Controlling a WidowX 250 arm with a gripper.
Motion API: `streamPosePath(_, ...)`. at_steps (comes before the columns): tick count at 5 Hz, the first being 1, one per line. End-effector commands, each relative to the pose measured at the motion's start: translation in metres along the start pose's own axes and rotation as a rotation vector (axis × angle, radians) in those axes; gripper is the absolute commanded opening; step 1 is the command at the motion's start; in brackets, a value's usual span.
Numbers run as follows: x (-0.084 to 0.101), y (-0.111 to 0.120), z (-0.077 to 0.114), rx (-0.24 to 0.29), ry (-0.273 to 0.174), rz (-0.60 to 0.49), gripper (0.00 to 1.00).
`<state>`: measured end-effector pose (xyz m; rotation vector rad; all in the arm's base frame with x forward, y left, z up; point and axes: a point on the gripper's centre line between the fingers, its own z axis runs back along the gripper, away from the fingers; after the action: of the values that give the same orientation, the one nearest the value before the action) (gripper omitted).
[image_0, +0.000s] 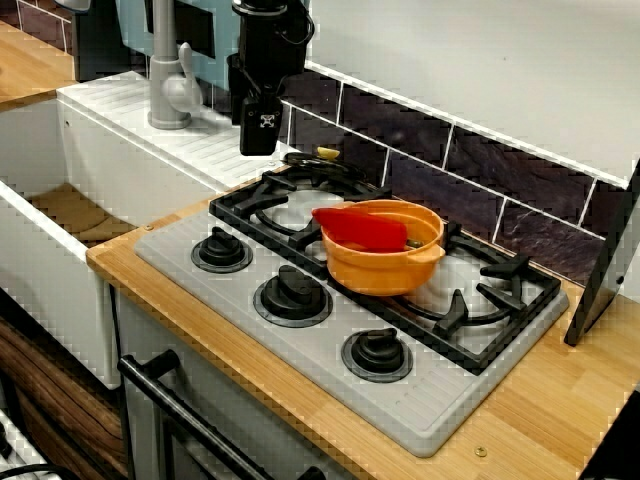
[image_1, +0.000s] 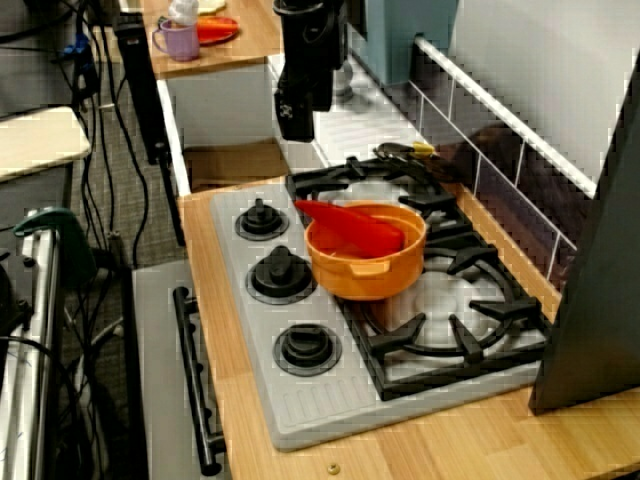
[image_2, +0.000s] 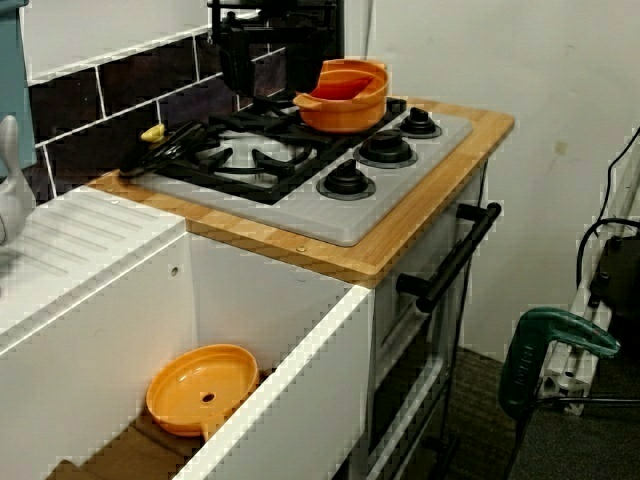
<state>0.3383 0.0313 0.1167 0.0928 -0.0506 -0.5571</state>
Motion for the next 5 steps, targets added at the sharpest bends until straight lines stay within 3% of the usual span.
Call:
streamPosePath(1,0.004,-0.024,0.042,0.007,-0.083,0.149,1.00)
streamPosePath(5,0.035,-0.060,0.046,0.028,-0.120,0.315,1.00)
